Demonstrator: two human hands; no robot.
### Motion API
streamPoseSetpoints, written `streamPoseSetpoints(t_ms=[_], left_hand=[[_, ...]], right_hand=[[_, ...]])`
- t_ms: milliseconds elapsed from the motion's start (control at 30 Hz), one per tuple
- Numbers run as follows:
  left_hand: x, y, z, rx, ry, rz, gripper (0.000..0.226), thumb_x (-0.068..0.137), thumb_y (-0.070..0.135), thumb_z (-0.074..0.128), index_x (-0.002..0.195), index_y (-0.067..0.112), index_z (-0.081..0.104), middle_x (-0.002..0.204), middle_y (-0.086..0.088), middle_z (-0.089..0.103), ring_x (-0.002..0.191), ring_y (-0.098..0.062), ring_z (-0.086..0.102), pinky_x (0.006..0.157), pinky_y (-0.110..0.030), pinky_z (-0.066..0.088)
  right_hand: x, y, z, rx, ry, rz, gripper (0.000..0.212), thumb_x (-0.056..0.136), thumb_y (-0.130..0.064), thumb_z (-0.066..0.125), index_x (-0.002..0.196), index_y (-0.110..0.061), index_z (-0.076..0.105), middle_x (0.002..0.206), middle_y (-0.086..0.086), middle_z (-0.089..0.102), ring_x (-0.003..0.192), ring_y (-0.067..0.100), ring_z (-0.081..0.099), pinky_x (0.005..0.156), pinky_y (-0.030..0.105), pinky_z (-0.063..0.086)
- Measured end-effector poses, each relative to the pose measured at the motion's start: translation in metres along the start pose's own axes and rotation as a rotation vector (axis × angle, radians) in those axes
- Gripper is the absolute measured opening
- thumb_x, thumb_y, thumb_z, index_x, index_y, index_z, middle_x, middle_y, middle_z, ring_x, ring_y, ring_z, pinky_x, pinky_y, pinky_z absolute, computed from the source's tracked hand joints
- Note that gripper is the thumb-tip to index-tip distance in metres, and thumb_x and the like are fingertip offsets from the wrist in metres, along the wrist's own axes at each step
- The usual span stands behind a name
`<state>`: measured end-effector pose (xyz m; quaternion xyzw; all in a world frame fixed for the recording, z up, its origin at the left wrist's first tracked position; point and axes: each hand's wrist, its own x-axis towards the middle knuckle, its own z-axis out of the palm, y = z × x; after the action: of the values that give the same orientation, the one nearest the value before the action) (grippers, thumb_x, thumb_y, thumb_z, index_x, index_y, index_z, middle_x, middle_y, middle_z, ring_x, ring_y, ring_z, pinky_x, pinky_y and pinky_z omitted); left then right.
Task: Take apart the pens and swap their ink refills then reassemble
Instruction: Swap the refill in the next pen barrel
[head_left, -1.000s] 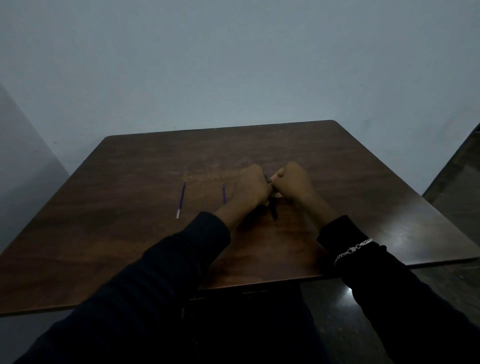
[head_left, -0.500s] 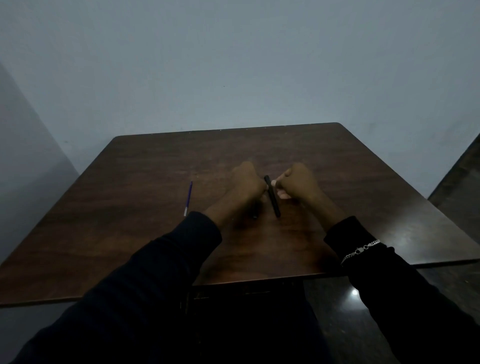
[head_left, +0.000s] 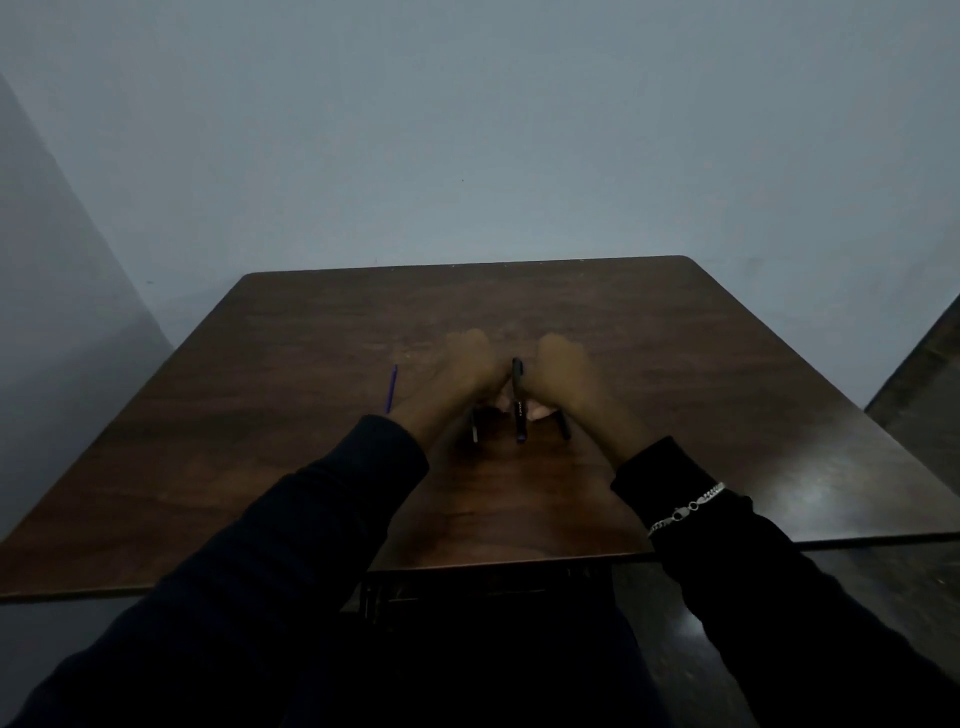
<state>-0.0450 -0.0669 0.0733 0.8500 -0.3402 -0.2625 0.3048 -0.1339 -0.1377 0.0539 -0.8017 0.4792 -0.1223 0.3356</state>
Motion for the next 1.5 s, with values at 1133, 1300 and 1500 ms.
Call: streamPoseSetpoints(t_ms=[1133, 1300, 1500], left_hand=[[-0.063, -0.08, -0.011, -0.052, 0.301, 0.583, 0.011, 0.104, 0.018, 0.06, 0.094, 0.017, 0.056, 0.082, -0.001, 0.064, 0.075, -0.018, 0.065, 0.067, -0.038, 0.055], [-0.07, -0.105, -0.001, -0.078, 0.373, 0.685, 0.014, 0.104, 0.008, 0.058, 0.091, 0.004, 0.053, 0.068, 0.008, 0.049, 0.058, -0.005, 0.046, 0.055, -0.026, 0.028], [-0.063, -0.123, 0.008, 0.01, 0.375, 0.691, 0.018, 0.107, 0.02, 0.054, 0.098, 0.008, 0.062, 0.074, 0.002, 0.063, 0.064, -0.019, 0.059, 0.059, -0.035, 0.04]], right_hand=[[-0.066, 0.011, 0.012, 0.682, 0.117, -0.389, 0.016, 0.1, -0.012, 0.064, 0.107, -0.001, 0.073, 0.092, 0.014, 0.077, 0.063, 0.007, 0.068, 0.05, 0.022, 0.054], [-0.066, 0.006, 0.034, 0.807, 0.06, -0.365, 0.016, 0.099, -0.019, 0.068, 0.103, -0.005, 0.075, 0.094, 0.014, 0.078, 0.076, 0.012, 0.072, 0.056, 0.024, 0.055], [-0.065, 0.014, 0.058, 0.878, -0.008, -0.367, 0.013, 0.1, -0.016, 0.065, 0.091, -0.017, 0.073, 0.082, 0.001, 0.077, 0.073, 0.018, 0.069, 0.056, 0.024, 0.054]])
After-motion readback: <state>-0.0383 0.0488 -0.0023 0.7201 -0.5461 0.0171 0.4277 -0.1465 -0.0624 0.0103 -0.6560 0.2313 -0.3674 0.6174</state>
